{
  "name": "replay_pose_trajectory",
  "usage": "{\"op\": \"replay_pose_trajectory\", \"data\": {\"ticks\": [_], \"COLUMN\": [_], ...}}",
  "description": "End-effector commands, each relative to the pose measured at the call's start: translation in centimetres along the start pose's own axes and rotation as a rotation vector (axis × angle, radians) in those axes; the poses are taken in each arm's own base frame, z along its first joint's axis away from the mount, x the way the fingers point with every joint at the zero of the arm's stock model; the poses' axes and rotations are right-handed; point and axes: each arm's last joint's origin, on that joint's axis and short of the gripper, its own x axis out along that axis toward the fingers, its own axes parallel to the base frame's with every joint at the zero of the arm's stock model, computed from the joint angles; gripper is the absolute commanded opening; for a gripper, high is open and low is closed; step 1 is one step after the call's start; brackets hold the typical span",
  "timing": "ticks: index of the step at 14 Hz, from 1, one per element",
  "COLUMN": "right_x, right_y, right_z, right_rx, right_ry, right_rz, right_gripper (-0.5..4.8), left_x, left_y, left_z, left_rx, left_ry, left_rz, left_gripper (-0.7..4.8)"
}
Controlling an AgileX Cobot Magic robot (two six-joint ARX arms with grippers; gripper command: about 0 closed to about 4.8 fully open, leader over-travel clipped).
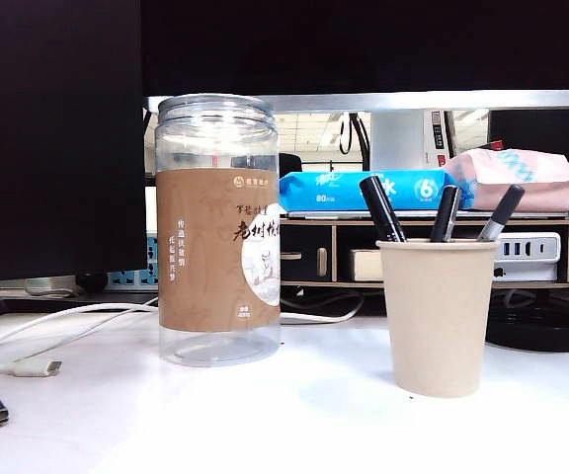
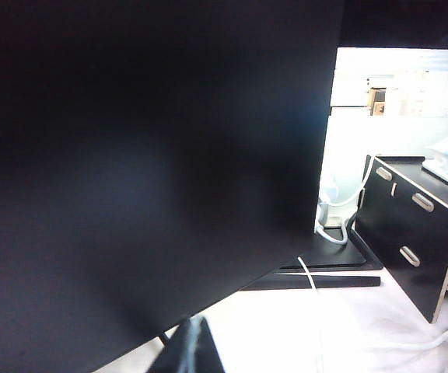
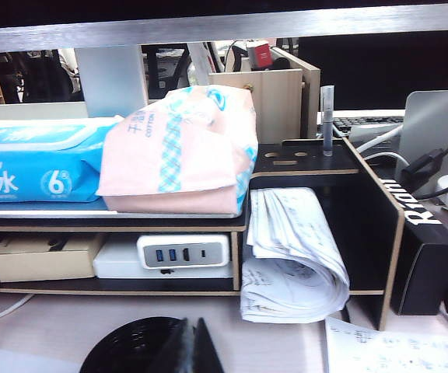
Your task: Pick up the marker and insert it into the paper cup.
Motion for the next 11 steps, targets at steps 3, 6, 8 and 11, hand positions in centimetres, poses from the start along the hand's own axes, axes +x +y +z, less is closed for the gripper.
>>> {"op": "replay_pose_trajectory", "data": {"ticks": [3,6,8,11], "right_x": [0.01,0.01,0.01,0.01], "right_y": [-0.03,-0.14,-0.12,-0.12], "right_z": [0.02,0.03,0.03,-0.01], "right_rx": [-0.004,-0.003,-0.003,-0.003], "right_ry": [-0.01,-0.013,-0.012,-0.008], "right_rz": [-0.005,-0.044,-0.036,-0.036], "right_gripper": [-0.05,-0.05,-0.05,-0.05], "left_x": [-0.01,-0.01,-0.01,-0.01], "left_y": [0.01,0.01,0.01,0.01], "left_z": [0.16,0.16,0.16,0.16], "left_rx": [0.005,0.005,0.005,0.005], "left_ry": [-0.013,-0.013,-0.013,-0.013], "left_rz": [0.003,0.003,0.003,0.003], "left_gripper": [-0.04,-0.04,-0.04,-0.04]}}
